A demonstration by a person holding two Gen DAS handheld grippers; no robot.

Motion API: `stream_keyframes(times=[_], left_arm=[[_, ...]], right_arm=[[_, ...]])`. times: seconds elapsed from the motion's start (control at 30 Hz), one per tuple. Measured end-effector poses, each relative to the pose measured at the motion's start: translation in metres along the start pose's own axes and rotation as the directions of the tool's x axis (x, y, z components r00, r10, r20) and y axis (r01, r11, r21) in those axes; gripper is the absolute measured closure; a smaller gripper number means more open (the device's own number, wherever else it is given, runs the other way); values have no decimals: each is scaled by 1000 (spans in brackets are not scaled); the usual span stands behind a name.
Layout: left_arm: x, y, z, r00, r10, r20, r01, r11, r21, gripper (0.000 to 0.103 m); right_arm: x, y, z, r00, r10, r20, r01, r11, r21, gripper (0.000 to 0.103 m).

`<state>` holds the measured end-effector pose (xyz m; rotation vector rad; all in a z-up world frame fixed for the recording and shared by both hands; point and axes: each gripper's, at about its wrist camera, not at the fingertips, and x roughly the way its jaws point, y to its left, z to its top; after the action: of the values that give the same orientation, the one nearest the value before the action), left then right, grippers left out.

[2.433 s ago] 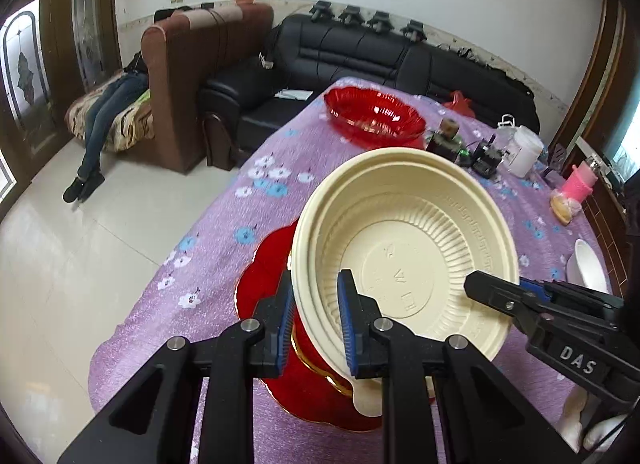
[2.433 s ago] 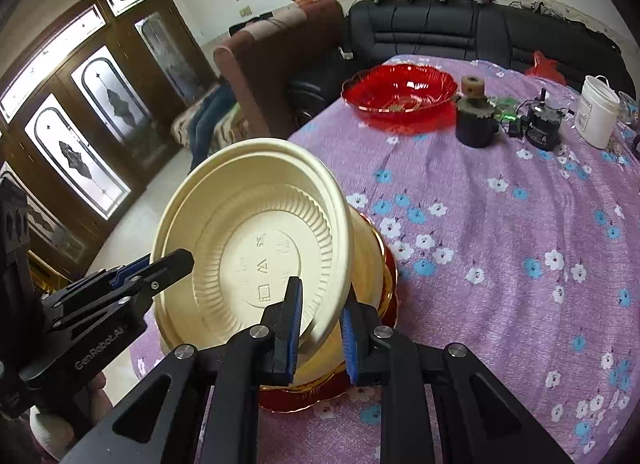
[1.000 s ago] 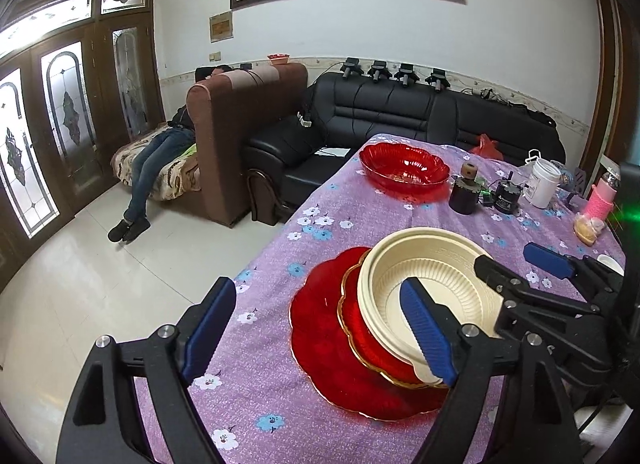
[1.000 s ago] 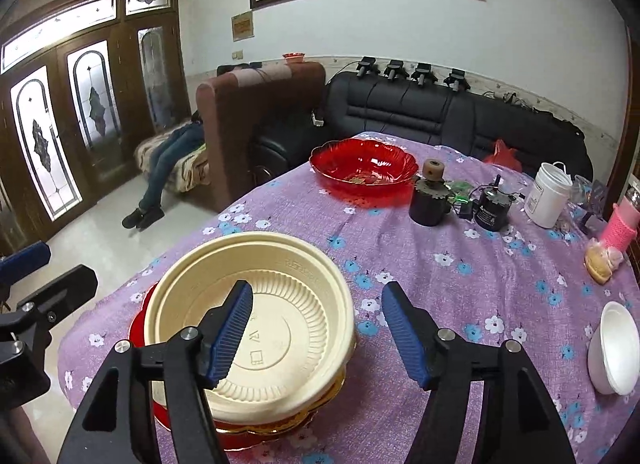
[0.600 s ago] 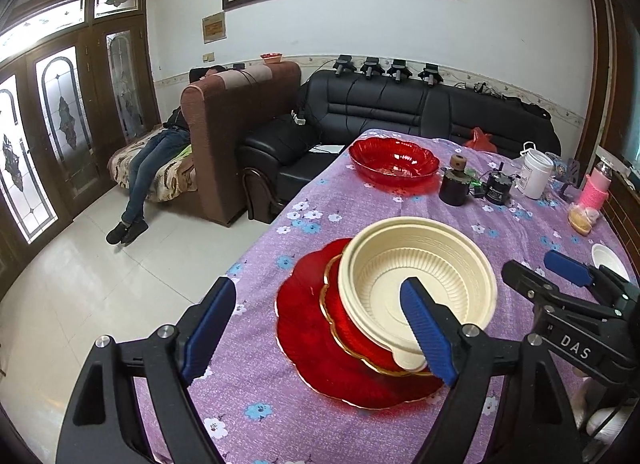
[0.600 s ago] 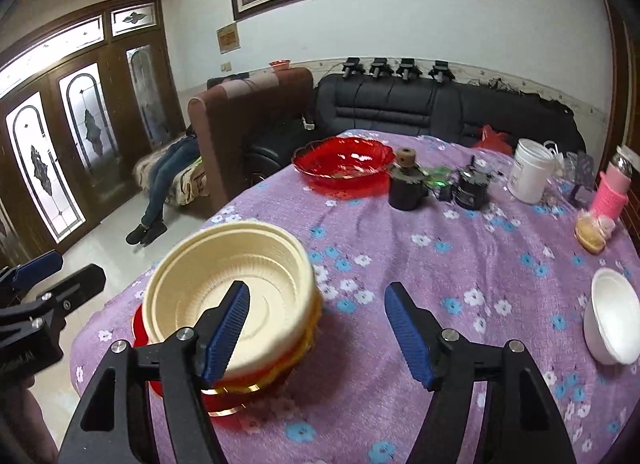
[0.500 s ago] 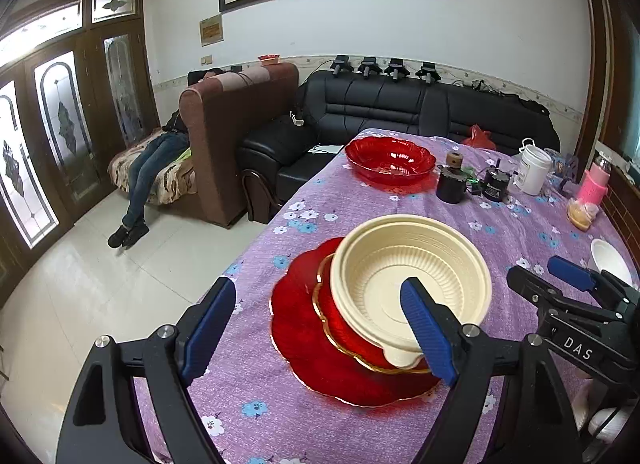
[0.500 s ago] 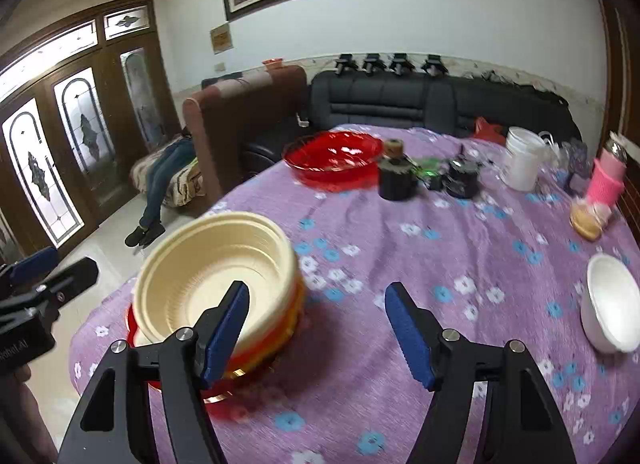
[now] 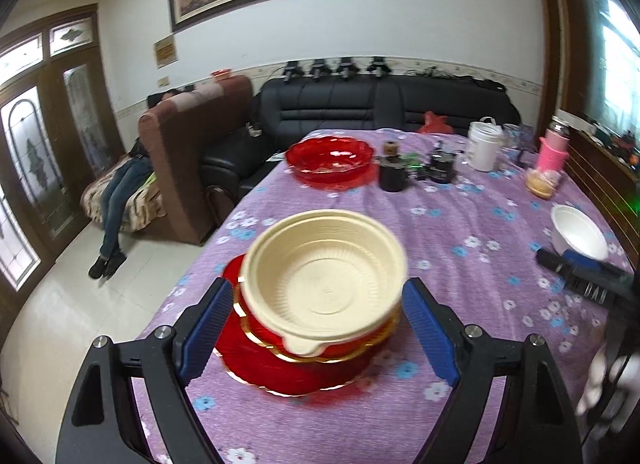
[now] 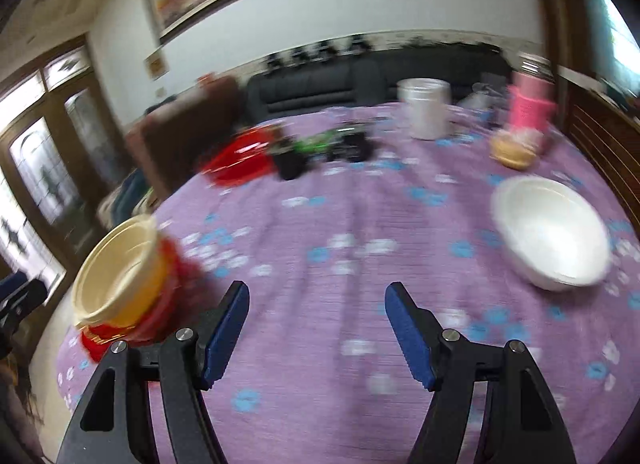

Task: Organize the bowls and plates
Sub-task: 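Grasp the rim of the white paper bowl with the right gripper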

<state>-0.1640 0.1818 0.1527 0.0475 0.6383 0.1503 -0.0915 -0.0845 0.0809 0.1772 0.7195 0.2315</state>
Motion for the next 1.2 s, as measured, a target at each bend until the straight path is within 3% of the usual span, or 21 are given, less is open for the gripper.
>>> stream_keyframes(times=[0.13,0.2,0.33,0.53,0.63,0.77,0.9,1.0,1.2], left_arm=[[0,-24,0,997,-78,4,78,997,23,17],[2,-37,0,993,-115,-8,115,993,34,17],[8,-63,-2,987,-154,-38,156,985,74,17],[15,-95,-4,975,-201,-95,212,969,126,17],[20,-105,-5,970,-209,-122,224,965,134,17],[29,-113,-2,967,-206,-148,225,966,126,17],[42,-120,3,955,-232,-184,252,963,92,17],[55,-127,6,938,-263,-226,283,957,59,17],[74,-151,13,916,-300,-268,322,946,44,17]], right_arm=[[-20,-77,7,992,-122,25,117,980,164,29],[-30,-124,9,983,-181,27,166,944,286,29],[-37,-184,16,970,-244,19,213,881,423,29],[-14,-224,27,966,-260,-5,229,840,491,29],[3,-236,32,963,-265,-37,248,833,495,42],[23,-248,25,974,-211,-79,221,830,512,70],[29,-250,19,987,-152,-58,161,849,503,77],[32,-247,17,998,-41,-46,59,866,496,81],[41,-208,23,992,110,-68,-77,925,371,81]])
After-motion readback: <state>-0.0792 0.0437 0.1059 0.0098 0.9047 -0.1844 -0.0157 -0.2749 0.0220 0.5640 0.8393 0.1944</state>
